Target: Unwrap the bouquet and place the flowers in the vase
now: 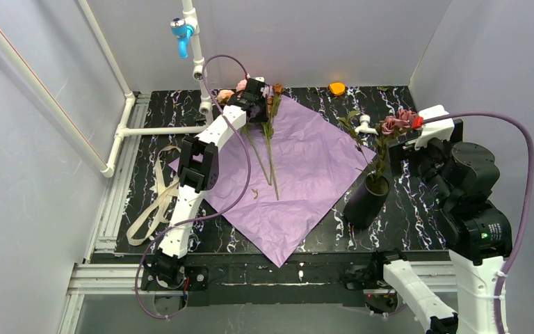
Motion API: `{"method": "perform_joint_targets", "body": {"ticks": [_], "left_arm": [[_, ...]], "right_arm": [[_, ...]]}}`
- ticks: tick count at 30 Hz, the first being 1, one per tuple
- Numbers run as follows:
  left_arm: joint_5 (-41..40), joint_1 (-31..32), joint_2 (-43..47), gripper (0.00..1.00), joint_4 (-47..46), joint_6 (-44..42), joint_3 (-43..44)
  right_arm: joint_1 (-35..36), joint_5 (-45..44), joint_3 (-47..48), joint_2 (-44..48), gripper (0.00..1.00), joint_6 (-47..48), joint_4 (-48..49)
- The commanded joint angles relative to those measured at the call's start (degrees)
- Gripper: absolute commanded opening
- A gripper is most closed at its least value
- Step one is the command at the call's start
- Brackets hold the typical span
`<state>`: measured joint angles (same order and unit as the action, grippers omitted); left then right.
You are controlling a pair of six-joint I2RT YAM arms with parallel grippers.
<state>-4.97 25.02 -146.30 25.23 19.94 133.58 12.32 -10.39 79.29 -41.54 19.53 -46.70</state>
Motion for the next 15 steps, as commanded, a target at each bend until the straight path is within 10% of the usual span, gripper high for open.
{"method": "perform_joint_targets", "body": {"ticks": [1, 6, 15], "left_arm": [[0.6, -0.3, 0.9, 0.25, -2.1, 0.1, 1.6], [1.0, -1.0, -0.6, 0.34, -1.2, 2.4, 2.1], [4.8, -0.9, 6.1, 0.13, -6.2, 3.8, -2.9]], "right_arm": [[-0.4, -1.0, 3.8, -0.8, 0.99, 1.2, 1.8], [-0.4, -2.1, 6.9, -1.8, 0.98, 2.5, -0.2], [-0.3, -1.6, 6.5, -1.4, 0.99, 3.4, 0.1]]}}
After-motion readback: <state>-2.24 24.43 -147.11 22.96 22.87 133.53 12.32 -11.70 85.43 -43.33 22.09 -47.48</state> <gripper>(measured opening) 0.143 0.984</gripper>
